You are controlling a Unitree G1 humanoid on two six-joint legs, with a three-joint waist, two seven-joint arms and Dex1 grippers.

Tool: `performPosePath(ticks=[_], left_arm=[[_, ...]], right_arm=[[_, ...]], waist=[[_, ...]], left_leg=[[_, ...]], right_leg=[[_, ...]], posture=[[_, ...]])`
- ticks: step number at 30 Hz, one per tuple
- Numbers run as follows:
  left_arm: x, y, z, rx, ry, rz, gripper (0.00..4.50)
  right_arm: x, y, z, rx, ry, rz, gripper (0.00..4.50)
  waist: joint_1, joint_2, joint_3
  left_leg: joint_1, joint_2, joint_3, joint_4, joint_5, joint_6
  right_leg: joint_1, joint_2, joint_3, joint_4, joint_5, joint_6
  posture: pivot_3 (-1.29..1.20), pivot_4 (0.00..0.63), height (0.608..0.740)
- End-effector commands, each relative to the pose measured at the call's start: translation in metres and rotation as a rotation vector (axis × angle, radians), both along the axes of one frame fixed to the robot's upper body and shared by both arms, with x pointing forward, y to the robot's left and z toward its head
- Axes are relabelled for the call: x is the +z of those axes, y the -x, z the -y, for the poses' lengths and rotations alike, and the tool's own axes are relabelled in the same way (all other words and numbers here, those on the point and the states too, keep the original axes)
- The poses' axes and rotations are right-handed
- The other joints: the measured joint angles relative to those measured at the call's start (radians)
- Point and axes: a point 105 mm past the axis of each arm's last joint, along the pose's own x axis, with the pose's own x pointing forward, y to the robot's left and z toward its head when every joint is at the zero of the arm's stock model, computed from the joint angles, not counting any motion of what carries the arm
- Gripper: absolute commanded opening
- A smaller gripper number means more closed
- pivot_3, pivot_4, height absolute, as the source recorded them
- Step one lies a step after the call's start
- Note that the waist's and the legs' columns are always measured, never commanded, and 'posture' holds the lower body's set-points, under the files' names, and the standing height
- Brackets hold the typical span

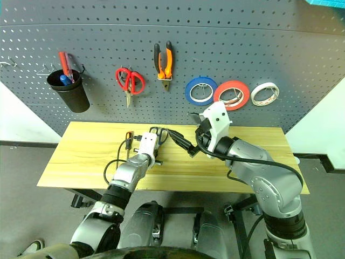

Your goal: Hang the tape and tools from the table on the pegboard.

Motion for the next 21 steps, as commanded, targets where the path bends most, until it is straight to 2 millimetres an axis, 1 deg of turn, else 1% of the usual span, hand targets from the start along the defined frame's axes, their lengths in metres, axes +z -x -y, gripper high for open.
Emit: performPosePath(ticks=[1, 4, 11, 13, 16, 18, 21], left_arm=[[0.035, -0.003, 0.006, -0.056, 0.000, 0.171, 0.52], [0.048, 0.001, 0.004, -0.071, -0.003, 0.250, 0.52], [0.076, 0.011, 0.009, -0.162, -0.018, 0.461, 0.52], [0.088, 0.015, 0.011, -0.195, -0.021, 0.552, 0.52], [0.101, 0.021, 0.011, -0.228, -0.026, 0.664, 0.52], [0.106, 0.024, 0.011, -0.240, -0.023, 0.705, 0.52], [0.119, 0.034, 0.012, -0.269, -0.021, 0.822, 0.52]], right_arm=[[0.010, 0.006, -0.002, 0.033, -0.024, 0.037, 4.50], [0.014, 0.005, 0.001, 0.024, -0.066, 0.042, 4.50], [0.037, 0.003, 0.012, 0.024, -0.188, 0.109, 4.50], [0.044, 0.005, 0.014, 0.031, -0.217, 0.135, 4.50], [0.047, 0.009, 0.014, 0.047, -0.223, 0.165, 4.50], [0.046, 0.011, 0.014, 0.056, -0.221, 0.178, 4.50], [0.046, 0.018, 0.013, 0.071, -0.231, 0.228, 4.50]], waist=[[0.000, 0.000, 0.000], [0.001, 0.000, 0.000], [0.002, 0.000, 0.000], [0.003, 0.001, 0.000], [0.003, 0.001, 0.000], [0.003, 0.001, 0.000], [0.004, 0.001, 0.000]], left_leg=[[0.000, 0.000, 0.000, 0.000, 0.000, 0.000], [0.000, 0.000, 0.000, 0.000, 0.000, 0.000], [0.000, 0.000, 0.000, -0.001, -0.001, 0.001], [0.000, 0.000, 0.000, -0.001, -0.001, 0.001], [0.000, 0.000, 0.000, -0.002, -0.001, 0.001], [0.000, 0.000, 0.000, -0.003, -0.001, 0.002], [0.000, 0.000, 0.000, -0.003, -0.001, 0.002]], right_leg=[[0.000, 0.000, 0.000, 0.000, 0.000, 0.000], [0.000, 0.000, 0.000, -0.002, 0.000, 0.000], [0.001, 0.000, -0.001, -0.004, 0.000, 0.000], [0.002, 0.000, -0.001, -0.004, 0.000, 0.000], [0.002, 0.000, -0.002, -0.007, 0.000, 0.000], [0.002, 0.000, -0.002, -0.008, 0.000, 0.000], [0.003, 0.000, -0.002, -0.009, 0.000, 0.000]], posture=[[0.25, 0.094, 0.657], [0.25, 0.092, 0.657], [0.25, 0.087, 0.657], [0.25, 0.088, 0.657], [0.25, 0.086, 0.657], [0.26, 0.085, 0.657], [0.26, 0.084, 0.657]])
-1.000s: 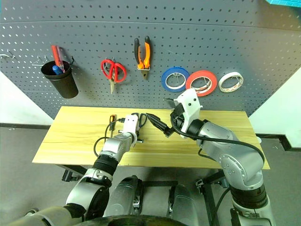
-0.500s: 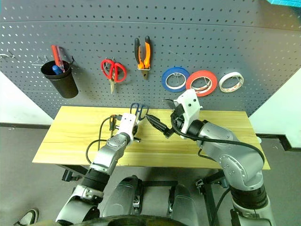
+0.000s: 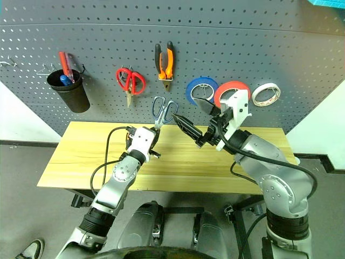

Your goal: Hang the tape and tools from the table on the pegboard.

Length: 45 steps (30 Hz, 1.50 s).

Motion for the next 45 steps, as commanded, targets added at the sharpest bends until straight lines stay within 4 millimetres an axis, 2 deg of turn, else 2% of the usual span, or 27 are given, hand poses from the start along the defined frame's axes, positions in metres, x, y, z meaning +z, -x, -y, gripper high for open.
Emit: performPosePath(ticks=[1, 14, 20, 30, 40, 45], left_arm=[[0.032, 0.013, 0.008, -0.059, 0.015, 0.192, 0.52], [0.063, 0.021, -0.031, 0.129, 0.011, 0.451, 0.52], [0.063, 0.015, -0.040, 0.187, 0.008, 0.458, 0.52], [0.051, 0.003, -0.056, 0.265, 0.024, 0.388, 0.52], [0.054, -0.007, -0.073, 0.330, 0.013, 0.402, 0.52], [0.051, -0.012, -0.075, 0.336, 0.011, 0.384, 0.52]], right_arm=[[0.011, 0.012, -0.003, 0.025, -0.014, 0.102, 4.50], [0.006, 0.010, 0.001, 0.006, -0.016, 0.122, 4.50], [0.014, 0.015, 0.001, 0.014, -0.100, 0.176, 4.50], [0.014, 0.012, 0.003, 0.008, -0.094, 0.177, 4.50], [0.010, 0.010, 0.003, 0.006, -0.081, 0.168, 4.50], [0.010, 0.011, 0.002, 0.006, -0.079, 0.167, 4.50]], waist=[[0.000, 0.000, 0.000], [0.001, 0.000, 0.000], [0.004, 0.001, 0.000], [0.008, 0.001, -0.001], [0.032, 0.001, -0.003], [0.036, 0.001, -0.003]], left_leg=[[0.000, 0.000, 0.000, 0.000, 0.000, 0.000], [0.001, 0.000, 0.000, 0.001, -0.001, 0.001], [0.001, 0.000, 0.002, 0.001, -0.001, 0.001], [0.001, 0.000, 0.004, 0.001, -0.001, 0.001], [0.001, 0.000, 0.004, 0.001, 0.000, 0.001], [0.001, 0.000, 0.005, 0.002, 0.000, 0.001]], right_leg=[[0.000, 0.000, 0.000, -0.001, 0.000, 0.000], [0.002, 0.000, -0.001, -0.001, 0.000, 0.000], [0.002, 0.000, -0.001, -0.001, 0.000, 0.001], [0.002, 0.000, -0.001, -0.001, 0.001, 0.001], [0.003, 0.001, -0.001, 0.000, 0.001, 0.001], [0.003, 0.001, -0.001, -0.001, 0.001, 0.002]], posture=[[0.26, 0.083, 0.657], [0.26, 0.083, 0.657], [0.26, 0.077, 0.657], [0.26, 0.068, 0.657], [0.26, 0.061, 0.657], [0.26, 0.061, 0.657]])
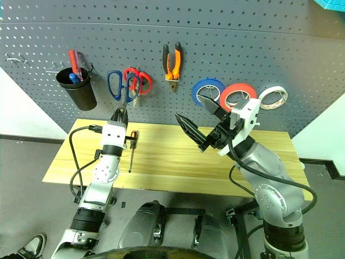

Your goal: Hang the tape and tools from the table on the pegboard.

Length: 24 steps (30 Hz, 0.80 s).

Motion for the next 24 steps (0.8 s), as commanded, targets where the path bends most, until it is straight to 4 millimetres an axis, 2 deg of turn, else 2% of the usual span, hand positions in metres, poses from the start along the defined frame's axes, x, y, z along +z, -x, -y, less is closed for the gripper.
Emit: performPosePath(ticks=[1, 9, 17, 24], left_arm=[[0.015, -0.004, 0.001, -0.009, 0.015, 0.055, 0.52], [0.022, -0.007, 0.003, -0.041, 0.004, 0.089, 0.52], [0.032, 0.000, 0.003, -0.047, 0.012, 0.153, 0.52], [0.029, -0.006, 0.006, -0.060, 0.016, 0.123, 0.52]], right_arm=[[0.009, 0.003, -0.002, 0.009, -0.001, 0.045, 4.50], [0.007, 0.003, -0.002, 0.002, 0.008, 0.040, 4.50], [0.002, 0.002, -0.001, -0.005, 0.017, 0.026, 4.50], [0.002, 0.002, -0.001, -0.007, 0.018, 0.025, 4.50]], waist=[[0.000, 0.000, 0.000], [-0.002, 0.000, -0.002], [-0.001, 0.000, -0.005], [-0.001, 0.000, -0.008]], left_leg=[[0.000, 0.000, 0.000, 0.000, 0.000, 0.000], [0.000, 0.000, 0.000, 0.000, 0.000, 0.000], [0.000, -0.001, 0.000, 0.000, 0.000, 0.000], [0.000, -0.001, 0.000, 0.000, 0.000, 0.000]], right_leg=[[0.000, 0.000, 0.000, 0.000, 0.000, 0.000], [0.000, 0.000, 0.000, 0.000, 0.000, 0.000], [0.000, 0.000, 0.000, 0.000, 0.000, 0.000], [0.000, 0.000, 0.000, 0.001, 0.000, 0.000]], posture=[[0.26, 0.061, 0.657], [0.26, 0.060, 0.657], [0.26, 0.061, 0.657], [0.26, 0.061, 0.657]])
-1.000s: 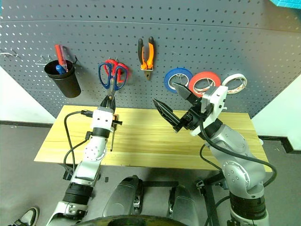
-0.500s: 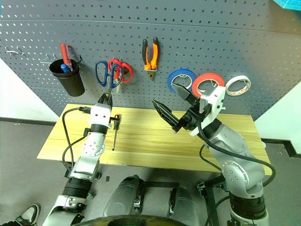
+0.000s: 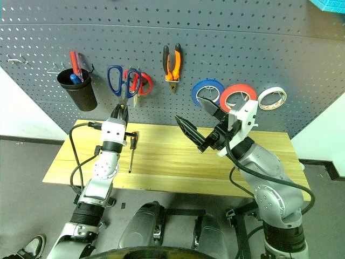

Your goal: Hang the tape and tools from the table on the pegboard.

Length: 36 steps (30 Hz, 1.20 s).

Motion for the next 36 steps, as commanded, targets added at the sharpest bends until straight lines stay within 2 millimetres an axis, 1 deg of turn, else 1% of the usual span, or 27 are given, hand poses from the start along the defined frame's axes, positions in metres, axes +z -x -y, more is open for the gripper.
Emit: performPosePath(ticks=[1, 8, 13, 23, 27, 36], left_arm=[[0.017, -0.003, 0.003, -0.017, 0.012, 0.056, 0.52], [0.010, -0.010, 0.010, -0.037, 0.020, 0.010, 0.52], [0.009, -0.014, 0.009, -0.031, 0.022, 0.003, 0.52], [0.002, -0.019, 0.008, -0.028, 0.017, -0.038, 0.52], [0.004, -0.017, 0.009, -0.034, 0.012, -0.026, 0.52], [0.015, -0.009, 0.013, -0.078, 0.026, 0.042, 0.52]], right_arm=[[0.006, 0.003, -0.001, 0.006, -0.002, 0.033, 4.50], [0.006, 0.003, -0.001, 0.003, -0.003, 0.033, 4.50], [0.006, 0.004, -0.001, -0.001, -0.002, 0.034, 4.50], [0.006, 0.004, 0.000, -0.007, -0.001, 0.033, 4.50], [0.006, 0.004, 0.000, -0.009, -0.002, 0.030, 4.50], [0.003, 0.005, 0.000, -0.009, 0.001, 0.020, 4.50]], waist=[[0.000, 0.000, -0.001], [0.000, 0.000, -0.007], [0.001, 0.000, -0.008], [0.000, 0.000, -0.012], [0.000, 0.000, -0.013], [-0.002, 0.000, -0.013]], left_leg=[[0.000, 0.000, 0.000, 0.000, 0.000, 0.000], [0.000, 0.000, 0.000, 0.000, 0.000, 0.000], [0.001, 0.000, 0.000, 0.001, 0.000, 0.000], [0.001, 0.000, 0.000, 0.001, 0.000, 0.000], [0.001, 0.000, 0.000, 0.002, 0.000, 0.000], [0.001, 0.000, 0.000, 0.002, 0.000, 0.000]], right_leg=[[0.000, 0.000, 0.000, 0.000, 0.000, 0.000], [0.000, 0.000, 0.000, 0.000, 0.000, 0.000], [0.001, 0.000, 0.000, 0.001, 0.000, 0.000], [0.001, 0.000, 0.000, 0.001, 0.000, 0.000], [0.001, 0.000, 0.000, 0.002, 0.000, 0.000], [0.001, 0.000, 0.000, 0.002, 0.000, 0.000]], posture=[[0.26, 0.061, 0.657], [0.25, 0.062, 0.657], [0.25, 0.062, 0.657], [0.24, 0.065, 0.657], [0.24, 0.065, 0.657], [0.24, 0.065, 0.657]])
